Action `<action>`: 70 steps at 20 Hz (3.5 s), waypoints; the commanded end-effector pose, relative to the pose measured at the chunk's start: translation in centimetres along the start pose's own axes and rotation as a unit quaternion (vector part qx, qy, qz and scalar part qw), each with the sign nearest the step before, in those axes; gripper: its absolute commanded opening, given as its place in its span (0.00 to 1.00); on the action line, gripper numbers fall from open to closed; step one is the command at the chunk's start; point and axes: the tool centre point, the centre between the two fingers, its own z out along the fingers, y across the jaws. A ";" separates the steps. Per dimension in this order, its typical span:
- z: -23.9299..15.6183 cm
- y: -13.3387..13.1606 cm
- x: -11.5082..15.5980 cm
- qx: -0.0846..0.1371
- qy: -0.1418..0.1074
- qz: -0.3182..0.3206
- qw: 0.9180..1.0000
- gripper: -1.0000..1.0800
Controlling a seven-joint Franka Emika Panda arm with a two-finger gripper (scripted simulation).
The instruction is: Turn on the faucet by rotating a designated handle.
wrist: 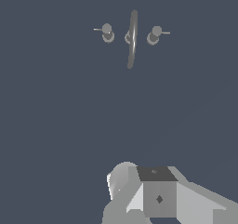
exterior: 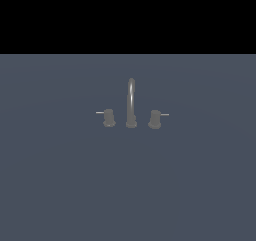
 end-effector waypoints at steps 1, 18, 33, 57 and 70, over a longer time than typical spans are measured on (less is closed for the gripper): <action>0.0 0.0 0.0 0.000 0.000 0.000 1.000 0.00; 0.8 0.5 0.8 0.013 -0.011 0.004 1.000 0.00; 2.8 1.6 8.8 0.033 -0.010 0.128 0.991 0.00; 16.3 7.4 27.2 0.045 -0.010 0.456 0.889 0.00; 27.9 11.7 33.8 0.029 0.001 0.613 0.790 0.00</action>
